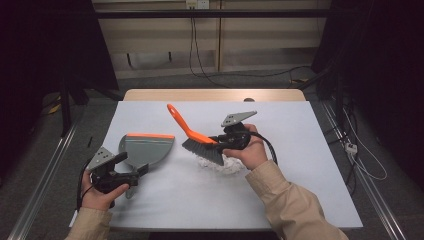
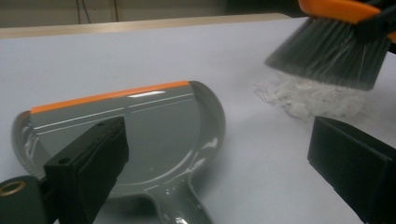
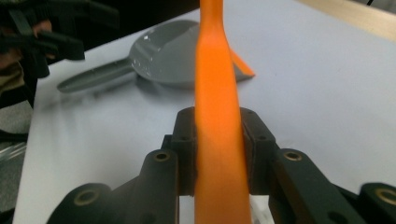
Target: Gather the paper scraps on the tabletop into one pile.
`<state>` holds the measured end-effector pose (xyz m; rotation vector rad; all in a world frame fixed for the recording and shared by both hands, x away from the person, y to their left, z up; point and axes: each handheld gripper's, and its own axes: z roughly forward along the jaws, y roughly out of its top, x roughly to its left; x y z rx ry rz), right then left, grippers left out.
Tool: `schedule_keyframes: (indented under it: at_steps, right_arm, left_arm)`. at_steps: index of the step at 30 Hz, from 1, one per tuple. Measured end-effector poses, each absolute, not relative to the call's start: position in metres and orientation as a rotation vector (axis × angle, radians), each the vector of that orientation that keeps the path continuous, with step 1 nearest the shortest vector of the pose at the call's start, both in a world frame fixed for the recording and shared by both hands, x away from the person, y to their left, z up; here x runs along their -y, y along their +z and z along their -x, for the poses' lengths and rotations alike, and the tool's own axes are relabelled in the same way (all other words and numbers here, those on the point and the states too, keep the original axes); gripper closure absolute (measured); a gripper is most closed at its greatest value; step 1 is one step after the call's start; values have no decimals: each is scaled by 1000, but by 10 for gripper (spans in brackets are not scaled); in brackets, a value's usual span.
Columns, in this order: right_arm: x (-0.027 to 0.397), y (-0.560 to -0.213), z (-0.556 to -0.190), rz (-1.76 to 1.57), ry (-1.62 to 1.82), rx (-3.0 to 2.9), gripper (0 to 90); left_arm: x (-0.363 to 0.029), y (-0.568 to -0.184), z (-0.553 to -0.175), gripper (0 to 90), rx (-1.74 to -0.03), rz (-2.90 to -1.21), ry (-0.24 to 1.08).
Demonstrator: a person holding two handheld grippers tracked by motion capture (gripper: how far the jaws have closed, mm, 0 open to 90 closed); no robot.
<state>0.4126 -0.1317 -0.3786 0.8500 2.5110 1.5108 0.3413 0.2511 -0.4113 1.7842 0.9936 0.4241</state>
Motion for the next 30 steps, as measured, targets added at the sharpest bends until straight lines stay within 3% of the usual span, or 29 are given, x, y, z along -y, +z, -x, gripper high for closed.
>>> schedule_keyframes:
  at_steps: [11, 30]
  right_arm:
    - [163, -367, -416, -954, 1463, -2394, 715]
    - [233, -397, -444, -1214, 1207, -2184, 715]
  left_arm:
    - [-247, -421, -337, 83, -1024, -1876, 427]
    - [-250, -429, -336, 88, -1052, -1901, 449]
